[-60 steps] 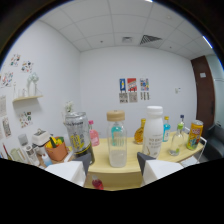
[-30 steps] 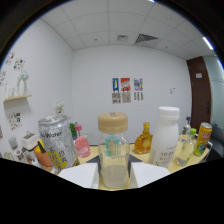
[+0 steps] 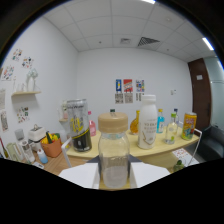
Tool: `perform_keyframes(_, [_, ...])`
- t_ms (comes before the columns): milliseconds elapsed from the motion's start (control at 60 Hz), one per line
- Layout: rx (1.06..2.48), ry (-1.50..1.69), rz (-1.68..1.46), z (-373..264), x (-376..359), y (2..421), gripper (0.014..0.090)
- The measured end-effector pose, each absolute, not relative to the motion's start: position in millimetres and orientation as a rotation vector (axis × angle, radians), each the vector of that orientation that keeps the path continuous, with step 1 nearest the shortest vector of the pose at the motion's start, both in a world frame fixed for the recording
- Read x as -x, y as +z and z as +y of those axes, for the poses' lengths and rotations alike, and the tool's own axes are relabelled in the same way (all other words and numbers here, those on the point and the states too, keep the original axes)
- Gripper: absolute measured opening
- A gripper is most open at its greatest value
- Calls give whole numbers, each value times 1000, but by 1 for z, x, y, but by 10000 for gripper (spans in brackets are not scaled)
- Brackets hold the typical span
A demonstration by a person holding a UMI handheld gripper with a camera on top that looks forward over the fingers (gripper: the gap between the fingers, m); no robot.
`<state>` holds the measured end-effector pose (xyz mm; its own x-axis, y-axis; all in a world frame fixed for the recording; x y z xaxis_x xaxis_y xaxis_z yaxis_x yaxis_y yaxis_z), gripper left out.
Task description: Make me a cup of Mount Fuji.
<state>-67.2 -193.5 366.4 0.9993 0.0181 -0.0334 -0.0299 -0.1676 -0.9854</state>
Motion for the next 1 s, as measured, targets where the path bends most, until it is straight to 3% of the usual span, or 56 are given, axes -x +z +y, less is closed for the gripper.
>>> perform_keyframes(283, [1911, 124, 105, -234, 71, 211, 406])
perform_keyframes(467, [1942, 369, 293, -236, 84, 148, 407])
perform_keyframes(717, [1831, 898, 784, -229, 97, 129, 406])
perform_keyframes(1000, [1511, 1377, 1250, -214, 86, 146, 404])
